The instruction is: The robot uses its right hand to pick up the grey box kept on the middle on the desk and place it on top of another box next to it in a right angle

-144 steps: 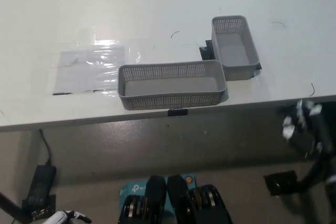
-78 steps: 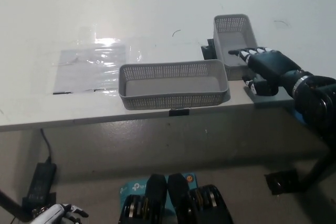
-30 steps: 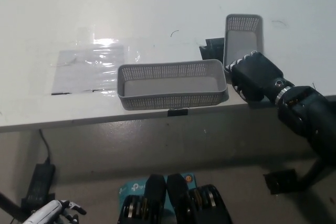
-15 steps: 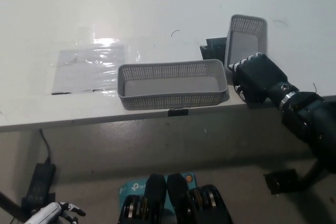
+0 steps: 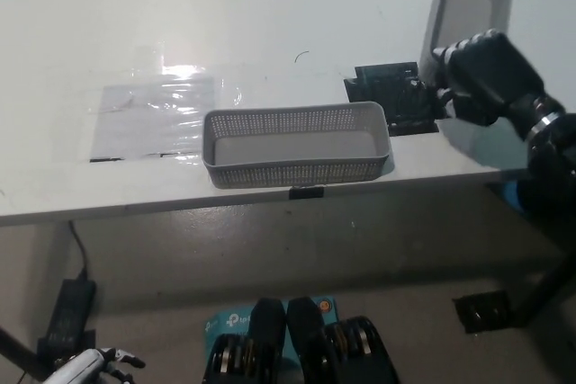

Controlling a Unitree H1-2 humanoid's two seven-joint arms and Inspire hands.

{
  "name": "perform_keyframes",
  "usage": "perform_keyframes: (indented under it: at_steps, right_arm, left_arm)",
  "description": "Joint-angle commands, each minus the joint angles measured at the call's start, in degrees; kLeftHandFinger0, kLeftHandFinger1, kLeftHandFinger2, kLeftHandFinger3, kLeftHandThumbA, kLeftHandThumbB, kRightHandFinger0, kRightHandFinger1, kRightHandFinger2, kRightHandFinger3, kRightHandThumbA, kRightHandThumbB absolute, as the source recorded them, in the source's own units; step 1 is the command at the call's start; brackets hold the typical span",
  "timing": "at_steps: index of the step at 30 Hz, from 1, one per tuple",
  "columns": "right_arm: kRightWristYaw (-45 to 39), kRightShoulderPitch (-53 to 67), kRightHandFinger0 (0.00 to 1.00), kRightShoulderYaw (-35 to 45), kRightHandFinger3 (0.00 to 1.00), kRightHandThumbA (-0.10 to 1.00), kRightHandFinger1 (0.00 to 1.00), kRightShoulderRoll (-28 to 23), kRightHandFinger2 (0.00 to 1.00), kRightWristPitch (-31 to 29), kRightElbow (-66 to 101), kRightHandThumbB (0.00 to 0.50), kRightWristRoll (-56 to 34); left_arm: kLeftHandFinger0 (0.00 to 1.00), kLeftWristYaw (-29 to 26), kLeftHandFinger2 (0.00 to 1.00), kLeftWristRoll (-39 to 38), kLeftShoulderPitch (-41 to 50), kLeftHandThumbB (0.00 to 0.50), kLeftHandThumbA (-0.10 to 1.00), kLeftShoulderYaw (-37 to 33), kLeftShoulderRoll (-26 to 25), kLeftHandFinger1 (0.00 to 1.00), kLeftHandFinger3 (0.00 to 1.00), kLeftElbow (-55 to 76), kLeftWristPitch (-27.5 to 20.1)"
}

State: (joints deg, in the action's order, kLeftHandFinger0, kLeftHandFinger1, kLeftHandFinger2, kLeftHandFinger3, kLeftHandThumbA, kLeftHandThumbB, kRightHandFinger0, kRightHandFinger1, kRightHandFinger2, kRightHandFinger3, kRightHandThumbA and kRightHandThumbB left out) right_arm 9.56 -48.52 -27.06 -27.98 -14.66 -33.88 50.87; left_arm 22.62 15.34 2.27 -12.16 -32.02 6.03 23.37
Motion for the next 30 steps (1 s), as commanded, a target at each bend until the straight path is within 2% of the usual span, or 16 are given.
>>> perform_keyframes:
  at_steps: [1,3,4,5,6,7,9,11,13,17,18,19,22,26,27,30]
  right_arm:
    - [-0.29,-4.18,0.0,1.95,0.19,-0.1,0.01,-1.89,0.31,-1.58,2.91,0.245,-1.0]
    - [-1.08,-4.18,0.0,2.13,0.16,-0.1,0.0,-1.94,0.33,-1.37,3.8,0.265,-0.91]
    - [-3.7,-3.95,0.0,2.51,0.19,-0.1,0.0,-1.55,0.3,-0.11,5.99,0.256,-1.89]
    - [-4.32,-3.82,0.0,2.74,0.16,-0.1,0.0,-1.44,0.3,0.03,6.58,0.236,-2.21]
    - [-4.84,-3.11,0.0,2.92,0.07,-0.1,0.0,-1.09,0.28,0.07,8.5,0.268,-2.53]
    - [-5.7,-2.97,0.0,2.96,0.06,-0.1,0.0,-0.97,0.33,0.39,9.41,0.304,-2.58]
    - [-7.67,-2.01,0.0,3.07,0.08,-0.1,0.07,0.19,0.45,1.65,12.75,0.271,-3.0]
    - [-6.66,-1.53,0.0,2.45,0.1,-0.1,0.05,1.07,0.43,1.09,13.64,0.274,-1.75]
    - [-9.36,-1.31,0.0,2.28,0.1,-0.1,0.07,1.84,0.45,1.6,15.18,0.217,-2.73]
    - [-12.46,-0.94,0.0,2.23,0.15,-0.1,0.05,3.08,0.41,2.46,17.07,0.207,-3.16]
    - [-13.23,-0.53,0.0,2.27,0.14,-0.1,0.03,3.33,0.37,2.69,18.14,0.214,-3.2]
    - [-13.16,-0.38,0.0,2.14,0.12,-0.1,0.01,3.86,0.34,2.75,18.64,0.255,-2.79]
    - [-13.02,-0.08,0.0,1.96,0.14,-0.1,0.0,4.66,0.32,2.17,19.4,0.274,-1.94]
    - [-15.11,0.81,0.0,2.41,0.15,-0.1,0.0,6.15,0.31,3.28,20.85,0.264,-2.93]
    - [-14.84,1.16,0.0,2.17,0.14,-0.1,0.0,6.43,0.31,2.37,20.9,0.285,-2.99]
    - [-15.49,1.63,0.0,2.09,0.2,-0.1,0.03,6.83,0.39,1.46,21.14,0.3,-3.42]
  left_arm:
    - [0.44,-0.35,0.58,0.6,0.52,0.353,0.31,0.87,-1.97,0.44,0.69,0.6,-2.18]
    - [0.45,-0.02,0.59,0.18,0.49,0.351,0.31,1.08,-1.83,0.45,0.69,0.8,-1.21]
    - [0.45,-0.03,0.59,0.21,0.44,0.361,0.31,1.07,-1.85,0.46,0.7,0.66,-1.21]
    - [0.46,0.01,0.59,0.18,0.43,0.361,0.32,1.08,-1.84,0.46,0.7,0.63,-1.14]
    - [0.42,0.14,0.56,0.76,0.48,0.358,0.33,0.73,-2.16,0.43,0.7,0.94,-0.95]
    - [0.42,0.23,0.56,1.03,0.41,0.358,0.33,0.52,-2.3,0.43,0.71,0.95,-0.91]
    - [0.43,0.48,0.58,0.57,0.07,0.343,0.3,0.71,-2.17,0.45,0.71,0.62,-0.62]
    - [0.42,0.26,0.57,1.05,0.21,0.344,0.3,0.45,-2.32,0.44,0.71,0.55,-1.47]
    - [0.43,0.24,0.58,1.08,0.25,0.34,0.3,0.49,-2.28,0.45,0.69,0.68,-1.57]
    - [0.39,0.1,0.56,1.11,0.24,0.342,0.3,0.54,-2.0,0.42,0.69,0.22,-1.91]
    - [0.39,0.16,0.56,1.13,0.41,0.343,0.3,0.5,-1.96,0.42,0.69,0.42,-1.88]
    - [0.39,0.15,0.55,1.04,0.44,0.336,0.29,0.57,-1.94,0.41,0.68,0.37,-2.12]
    - [0.43,0.24,0.58,1.46,0.46,0.338,0.3,0.4,-2.1,0.44,0.7,0.91,-1.69]
    - [0.41,0.18,0.57,1.01,0.52,0.335,0.29,0.65,-1.99,0.43,0.69,0.48,-2.6]
    - [0.35,0.08,0.51,1.15,0.55,0.338,0.29,0.71,-1.85,0.37,0.66,0.63,-2.01]
    - [0.38,0.25,0.53,0.94,0.47,0.333,0.28,0.72,-1.87,0.4,0.66,0.46,-2.17]
